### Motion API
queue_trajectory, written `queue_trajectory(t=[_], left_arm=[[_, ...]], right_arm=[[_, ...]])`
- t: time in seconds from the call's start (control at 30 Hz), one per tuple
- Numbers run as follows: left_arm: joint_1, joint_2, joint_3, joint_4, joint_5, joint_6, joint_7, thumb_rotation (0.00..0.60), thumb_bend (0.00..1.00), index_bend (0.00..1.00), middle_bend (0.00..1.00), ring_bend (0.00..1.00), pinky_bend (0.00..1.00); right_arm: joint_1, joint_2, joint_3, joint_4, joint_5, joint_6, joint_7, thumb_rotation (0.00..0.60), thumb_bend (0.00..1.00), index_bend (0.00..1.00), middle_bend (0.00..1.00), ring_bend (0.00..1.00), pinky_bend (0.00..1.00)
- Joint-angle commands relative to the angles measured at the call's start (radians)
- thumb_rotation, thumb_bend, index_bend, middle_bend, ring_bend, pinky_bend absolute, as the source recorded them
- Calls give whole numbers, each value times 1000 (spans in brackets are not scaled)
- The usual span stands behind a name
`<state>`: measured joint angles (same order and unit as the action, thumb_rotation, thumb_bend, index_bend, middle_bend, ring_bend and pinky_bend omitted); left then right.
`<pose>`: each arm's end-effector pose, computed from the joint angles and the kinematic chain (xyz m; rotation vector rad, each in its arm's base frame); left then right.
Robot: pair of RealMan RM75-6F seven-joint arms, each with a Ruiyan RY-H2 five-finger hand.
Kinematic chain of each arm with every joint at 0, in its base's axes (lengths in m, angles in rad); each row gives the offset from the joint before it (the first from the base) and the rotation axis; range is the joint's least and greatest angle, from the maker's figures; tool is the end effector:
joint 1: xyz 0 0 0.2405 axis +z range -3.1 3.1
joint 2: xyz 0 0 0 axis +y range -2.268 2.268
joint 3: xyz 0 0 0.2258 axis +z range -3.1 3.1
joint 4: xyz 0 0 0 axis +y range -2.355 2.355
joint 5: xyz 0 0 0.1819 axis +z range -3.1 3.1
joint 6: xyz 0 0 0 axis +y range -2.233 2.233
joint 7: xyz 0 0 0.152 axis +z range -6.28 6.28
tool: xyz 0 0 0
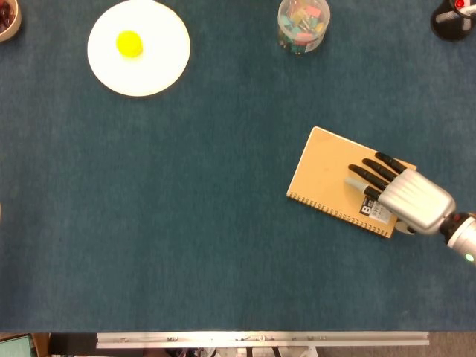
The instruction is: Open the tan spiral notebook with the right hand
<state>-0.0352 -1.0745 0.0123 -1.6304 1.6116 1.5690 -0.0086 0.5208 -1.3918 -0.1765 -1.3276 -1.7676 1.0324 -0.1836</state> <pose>-0.2654 0.1591 0.1787 -1.4436 -0.8632 -0.9280 -0.2276 -0.2235 0.0151 2.3363 -0.5490 0.6333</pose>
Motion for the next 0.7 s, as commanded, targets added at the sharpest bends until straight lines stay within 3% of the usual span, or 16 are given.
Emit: queue_trajectory(t=[0.03,0.33,0.7], left_arm=[[2,1,1,3,0,2,-4,600,398,202,137,142,181],[2,-1,-1,11,-2,2,-14,600,398,202,137,142,180],[5,0,-1,14,-4,4,-19,600,398,202,137,142,181]], right_arm=[[2,1,-2,-6,0,-3,-2,600,0,0,32,0,83],[0,-23,13,1,15,-7,-19,600,0,0,32,0,83],[15,-94,74,-16,64,-25,-70,600,0,0,51,0,83]])
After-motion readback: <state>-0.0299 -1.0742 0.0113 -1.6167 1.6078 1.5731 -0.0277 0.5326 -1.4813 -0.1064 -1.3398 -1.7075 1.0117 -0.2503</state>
